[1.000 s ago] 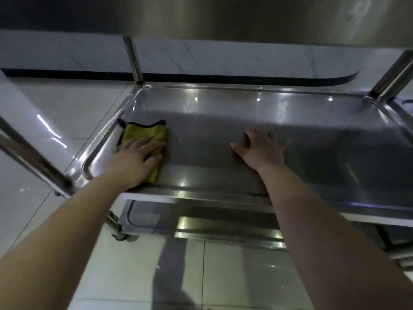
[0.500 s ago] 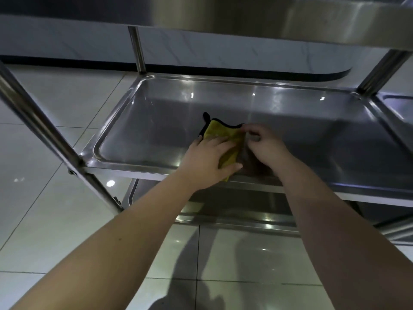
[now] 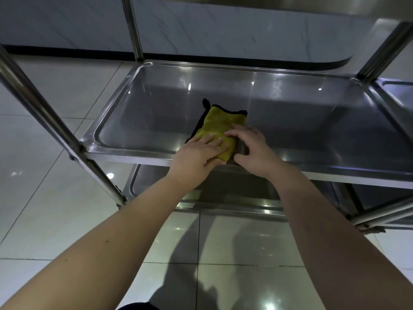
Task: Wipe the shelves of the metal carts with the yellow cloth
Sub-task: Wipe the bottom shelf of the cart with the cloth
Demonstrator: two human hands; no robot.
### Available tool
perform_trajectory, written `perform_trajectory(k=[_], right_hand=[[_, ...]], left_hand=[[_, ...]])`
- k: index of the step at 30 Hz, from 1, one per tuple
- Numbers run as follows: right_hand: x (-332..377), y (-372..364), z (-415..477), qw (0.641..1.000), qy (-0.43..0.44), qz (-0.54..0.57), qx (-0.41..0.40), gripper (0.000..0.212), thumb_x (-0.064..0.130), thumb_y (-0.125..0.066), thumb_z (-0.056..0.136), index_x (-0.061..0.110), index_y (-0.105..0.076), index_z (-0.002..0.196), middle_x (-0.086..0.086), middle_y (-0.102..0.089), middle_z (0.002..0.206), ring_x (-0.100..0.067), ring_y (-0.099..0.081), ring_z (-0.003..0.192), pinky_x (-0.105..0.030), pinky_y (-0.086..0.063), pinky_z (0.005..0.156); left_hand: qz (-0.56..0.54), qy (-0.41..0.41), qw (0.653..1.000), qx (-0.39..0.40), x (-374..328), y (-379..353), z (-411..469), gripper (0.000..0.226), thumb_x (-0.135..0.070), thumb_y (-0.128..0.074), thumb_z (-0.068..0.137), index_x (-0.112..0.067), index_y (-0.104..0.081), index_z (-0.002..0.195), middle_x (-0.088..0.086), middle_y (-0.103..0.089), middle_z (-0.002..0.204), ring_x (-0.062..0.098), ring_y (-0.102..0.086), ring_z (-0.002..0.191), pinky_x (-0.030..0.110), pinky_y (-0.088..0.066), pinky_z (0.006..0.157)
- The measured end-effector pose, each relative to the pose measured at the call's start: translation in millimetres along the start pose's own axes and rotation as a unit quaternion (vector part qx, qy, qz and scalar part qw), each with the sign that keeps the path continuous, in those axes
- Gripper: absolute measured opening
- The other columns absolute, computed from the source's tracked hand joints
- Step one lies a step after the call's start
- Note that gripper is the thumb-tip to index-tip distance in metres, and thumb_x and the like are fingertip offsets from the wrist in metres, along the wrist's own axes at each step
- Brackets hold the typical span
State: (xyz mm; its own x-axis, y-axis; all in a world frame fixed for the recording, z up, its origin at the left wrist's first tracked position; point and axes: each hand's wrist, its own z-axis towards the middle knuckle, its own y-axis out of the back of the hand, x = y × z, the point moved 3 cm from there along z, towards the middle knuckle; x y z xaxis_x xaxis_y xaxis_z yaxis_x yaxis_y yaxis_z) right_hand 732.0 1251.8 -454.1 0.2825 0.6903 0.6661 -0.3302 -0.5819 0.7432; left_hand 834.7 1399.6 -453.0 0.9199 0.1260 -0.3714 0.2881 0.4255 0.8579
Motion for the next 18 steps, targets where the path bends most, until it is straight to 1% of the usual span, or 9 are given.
perform_trajectory(k=[2,4,5,7,10,12,14,16,18], right_hand=[[0.8,-0.5,-3.8,1.0,0.017,-0.012,0.001,0.066,0.017,-0.067,0.08,0.034,-0.045,0.14,0.005,-0.024,0.158,-0.026,-0.009,0.146,-0.041,-0.009,0.116],[4.3,-0.7,-6.9,0.998,0.043,-0.033,-0.011,0.069,0.023,-0.073,0.079,0.031,-0.044,0.141,0.0,-0.025,0.158,-0.031,-0.01,0.146,-0.048,-0.009,0.118],[6.8,-0.3,-8.6,0.997,0.057,-0.045,-0.027,0.068,0.027,-0.075,0.078,0.03,-0.046,0.14,-0.002,-0.027,0.158,-0.033,-0.013,0.146,-0.052,-0.011,0.118],[10.7,3.8,-13.5,0.991,0.08,-0.075,-0.082,0.059,0.031,-0.077,0.079,0.028,-0.053,0.133,-0.001,-0.038,0.152,-0.033,-0.024,0.144,-0.057,-0.017,0.116],[17.1,16.2,-28.2,0.971,0.11,-0.09,-0.192,0.038,0.026,-0.079,0.076,0.022,-0.067,0.113,0.003,-0.061,0.129,-0.029,-0.046,0.129,-0.054,-0.029,0.108],[25.5,20.6,-44.3,0.963,0.146,-0.072,-0.217,0.026,0.024,-0.077,0.076,0.024,-0.069,0.101,0.006,-0.069,0.105,-0.02,-0.055,0.112,-0.045,-0.034,0.102],[36.3,19.1,-63.0,0.962,0.165,-0.068,-0.205,0.021,0.024,-0.072,0.078,0.027,-0.065,0.097,0.004,-0.068,0.09,-0.018,-0.058,0.092,-0.034,-0.038,0.089],[43.3,15.0,-81.6,0.962,0.175,-0.079,-0.196,0.018,0.025,-0.069,0.081,0.02,-0.068,0.098,0.002,-0.069,0.089,-0.018,-0.059,0.085,-0.031,-0.04,0.078],[45.8,10.3,-99.6,0.956,0.177,-0.112,-0.205,0.024,0.023,-0.071,0.082,0.012,-0.071,0.103,0.0,-0.071,0.092,-0.02,-0.062,0.087,-0.034,-0.042,0.08]], left_hand=[[-0.048,0.022,0.998,-0.036,-4.1,4.0,-0.6,0.038,-0.023,-0.064,0.091,-0.019,-0.061,0.129,0.003,-0.058,0.134,0.023,-0.045,0.134,0.037,-0.027,0.115],[-0.118,0.04,0.991,-0.053,-9.7,10.5,-3.1,0.037,-0.018,-0.064,0.091,-0.017,-0.062,0.127,0.002,-0.06,0.132,0.02,-0.047,0.131,0.034,-0.031,0.114],[-0.165,0.045,0.983,-0.065,-12.5,16.2,-5.1,0.036,-0.015,-0.065,0.09,-0.016,-0.062,0.127,0.001,-0.062,0.129,0.017,-0.051,0.128,0.032,-0.035,0.112],[-0.241,0.04,0.965,-0.091,-20.3,29.7,-11.8,0.036,-0.013,-0.065,0.09,-0.019,-0.062,0.126,-0.004,-0.065,0.122,0.009,-0.058,0.118,0.028,-0.044,0.104],[-0.29,0.023,0.95,-0.109,-29.2,45.8,-30.9,0.034,-0.014,-0.064,0.091,-0.021,-0.063,0.124,-0.011,-0.066,0.118,0.002,-0.061,0.109,0.02,-0.048,0.094],[-0.262,0.007,0.956,-0.128,-29.1,53.9,-45.5,0.032,-0.017,-0.063,0.091,-0.018,-0.064,0.122,-0.016,-0.065,0.115,-0.001,-0.06,0.105,0.014,-0.045,0.089],[-0.179,-0.031,0.973,-0.143,-27.9,57.6,-59.9,0.029,-0.017,-0.059,0.091,-0.013,-0.064,0.119,-0.015,-0.061,0.11,-0.003,-0.055,0.102,0.01,-0.04,0.089],[-0.133,-0.044,0.98,-0.141,-28.0,53.7,-73.9,0.026,-0.018,-0.054,0.093,-0.013,-0.06,0.118,-0.015,-0.054,0.109,-0.004,-0.049,0.1,0.006,-0.036,0.089],[-0.142,-0.024,0.98,-0.14,-29.8,44.5,-86.5,0.025,-0.02,-0.048,0.094,-0.017,-0.054,0.119,-0.019,-0.05,0.108,-0.007,-0.045,0.098,0.004,-0.034,0.088]])
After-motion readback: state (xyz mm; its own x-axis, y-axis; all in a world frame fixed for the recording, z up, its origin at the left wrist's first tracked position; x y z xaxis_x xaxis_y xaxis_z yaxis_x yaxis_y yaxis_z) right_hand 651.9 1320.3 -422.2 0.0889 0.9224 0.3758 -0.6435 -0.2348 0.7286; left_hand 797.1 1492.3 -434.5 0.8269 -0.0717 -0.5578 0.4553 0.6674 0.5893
